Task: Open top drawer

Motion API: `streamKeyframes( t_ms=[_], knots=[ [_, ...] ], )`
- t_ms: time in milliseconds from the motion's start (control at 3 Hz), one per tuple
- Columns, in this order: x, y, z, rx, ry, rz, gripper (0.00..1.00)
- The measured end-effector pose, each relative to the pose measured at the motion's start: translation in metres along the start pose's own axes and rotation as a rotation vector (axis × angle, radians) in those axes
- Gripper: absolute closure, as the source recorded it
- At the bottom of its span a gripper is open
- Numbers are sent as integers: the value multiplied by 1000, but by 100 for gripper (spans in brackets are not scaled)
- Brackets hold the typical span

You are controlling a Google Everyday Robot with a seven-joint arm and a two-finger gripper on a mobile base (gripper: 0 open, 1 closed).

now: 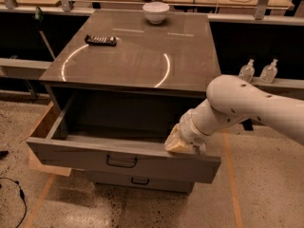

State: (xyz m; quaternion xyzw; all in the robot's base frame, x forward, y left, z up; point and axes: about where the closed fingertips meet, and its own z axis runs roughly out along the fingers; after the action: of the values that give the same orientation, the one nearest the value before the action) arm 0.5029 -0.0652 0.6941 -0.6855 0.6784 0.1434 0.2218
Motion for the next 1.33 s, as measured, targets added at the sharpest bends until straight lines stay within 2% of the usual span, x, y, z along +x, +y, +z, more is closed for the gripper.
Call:
streamKeyframes(
  t_ms=[333,1333],
  knots=[
    [6,11,-3,-18,16,19,100],
    [16,63,-25,-69,56,90,100]
  ],
)
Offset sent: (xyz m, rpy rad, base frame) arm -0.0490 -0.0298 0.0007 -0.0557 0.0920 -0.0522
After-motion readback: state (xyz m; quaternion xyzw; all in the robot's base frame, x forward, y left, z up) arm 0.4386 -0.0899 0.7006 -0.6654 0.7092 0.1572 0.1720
